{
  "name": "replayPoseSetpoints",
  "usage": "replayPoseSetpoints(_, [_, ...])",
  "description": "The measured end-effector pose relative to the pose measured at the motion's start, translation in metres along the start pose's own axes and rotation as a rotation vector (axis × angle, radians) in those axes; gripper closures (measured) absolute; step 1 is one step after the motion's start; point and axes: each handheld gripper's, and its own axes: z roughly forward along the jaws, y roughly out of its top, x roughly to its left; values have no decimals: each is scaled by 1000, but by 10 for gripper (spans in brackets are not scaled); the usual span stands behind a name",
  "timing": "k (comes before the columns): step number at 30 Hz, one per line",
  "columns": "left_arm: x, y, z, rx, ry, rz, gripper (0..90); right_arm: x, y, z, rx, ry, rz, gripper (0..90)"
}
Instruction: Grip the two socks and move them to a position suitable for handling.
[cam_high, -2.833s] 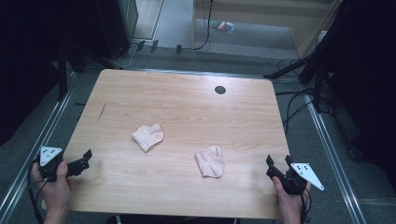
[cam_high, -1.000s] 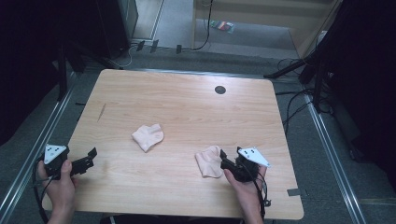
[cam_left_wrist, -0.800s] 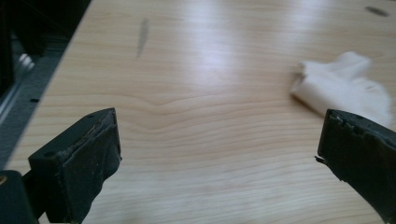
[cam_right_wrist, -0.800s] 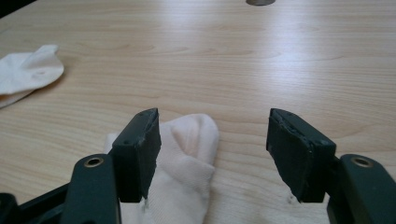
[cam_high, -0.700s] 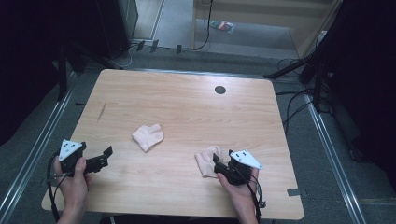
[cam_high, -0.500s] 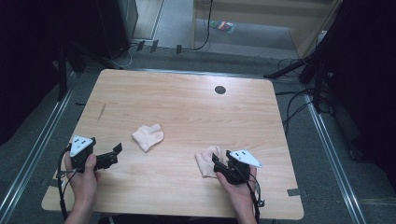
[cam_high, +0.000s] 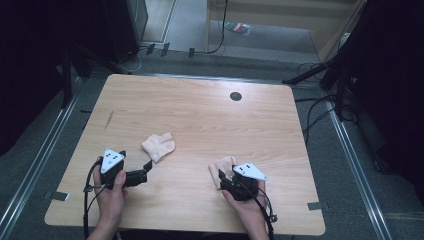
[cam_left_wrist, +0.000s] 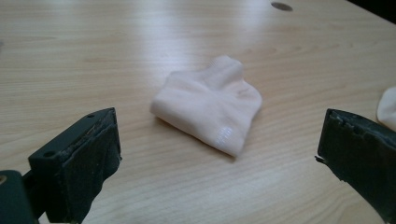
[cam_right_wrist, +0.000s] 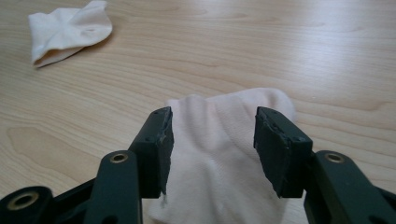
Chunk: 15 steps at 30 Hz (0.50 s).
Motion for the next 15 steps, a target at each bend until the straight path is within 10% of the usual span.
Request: replayPoseSetpoints(15, [-15, -9, 5, 53, -38, 38, 0, 8, -6, 17, 144, -50, -69, 438])
